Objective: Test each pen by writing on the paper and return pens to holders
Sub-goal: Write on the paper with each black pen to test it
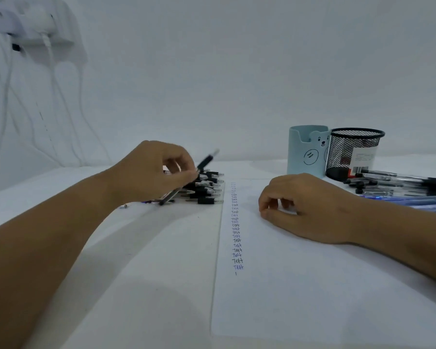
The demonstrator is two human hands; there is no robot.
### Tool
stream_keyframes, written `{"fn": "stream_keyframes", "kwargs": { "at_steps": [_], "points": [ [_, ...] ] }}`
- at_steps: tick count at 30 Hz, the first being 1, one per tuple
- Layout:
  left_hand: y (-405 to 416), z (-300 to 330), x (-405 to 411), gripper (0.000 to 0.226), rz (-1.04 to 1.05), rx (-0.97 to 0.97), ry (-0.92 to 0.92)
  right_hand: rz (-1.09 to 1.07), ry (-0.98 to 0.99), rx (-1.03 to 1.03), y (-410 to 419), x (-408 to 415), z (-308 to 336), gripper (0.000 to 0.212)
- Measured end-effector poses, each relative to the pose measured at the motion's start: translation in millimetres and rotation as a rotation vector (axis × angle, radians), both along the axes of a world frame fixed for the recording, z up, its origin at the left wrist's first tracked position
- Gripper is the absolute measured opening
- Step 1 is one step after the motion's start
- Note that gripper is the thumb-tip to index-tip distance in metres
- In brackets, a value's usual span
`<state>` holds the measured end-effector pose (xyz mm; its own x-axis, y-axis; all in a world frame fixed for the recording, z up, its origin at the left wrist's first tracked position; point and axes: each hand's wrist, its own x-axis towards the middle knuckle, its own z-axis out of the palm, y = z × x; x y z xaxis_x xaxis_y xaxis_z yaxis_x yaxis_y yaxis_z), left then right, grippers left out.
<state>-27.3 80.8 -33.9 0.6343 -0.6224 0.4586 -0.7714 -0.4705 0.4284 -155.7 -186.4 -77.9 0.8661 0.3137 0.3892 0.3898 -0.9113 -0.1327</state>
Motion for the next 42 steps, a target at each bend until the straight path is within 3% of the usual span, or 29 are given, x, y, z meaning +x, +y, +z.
{"fn": "stream_keyframes", "kwargs": {
  "at_steps": [4,7,10,13,16,21,27,33,38,40,42],
  "points": [
    [-24,-1,-17,0.007,-0.076,-0.518,0.300,-0.118,-0.193,0.000,6,-4,2,0.022],
    [-42,-3,-31,0.006,-0.199,-0.883,0.700,-0.068,-0.282,0.180,11,-9,6,0.042],
    [-53,-7,-42,0.015,-0.313,-1.014,0.960,0.051,-0.275,0.376,19,-14,7,0.048],
    [-54,-10,-44,0.011,-0.355,-0.964,1.023,0.132,-0.349,0.513,25,-15,4,0.026],
    [-44,-7,-35,0.019,-0.343,-0.878,1.011,0.135,-0.235,0.821,26,-15,4,0.016],
    [-29,-9,-25,0.019,-0.264,-0.726,0.949,0.120,-0.009,1.128,25,-20,13,0.021],
    [-26,-11,-28,0.013,-0.298,-0.564,0.835,0.221,0.495,1.528,27,-29,28,0.038],
    [-32,-14,-36,0.020,-0.337,-0.507,0.804,0.186,0.454,1.652,26,-27,26,0.032],
    [-47,-19,-45,0.015,-0.325,-0.414,0.735,0.146,0.410,1.555,31,-21,24,0.062],
    [-50,-20,-48,0.016,-0.333,-0.358,0.681,0.125,0.370,1.464,36,-20,19,0.056],
    [-46,-19,-48,0.023,-0.348,-0.250,0.603,0.088,0.331,1.392,39,-19,14,0.036]
  ]
}}
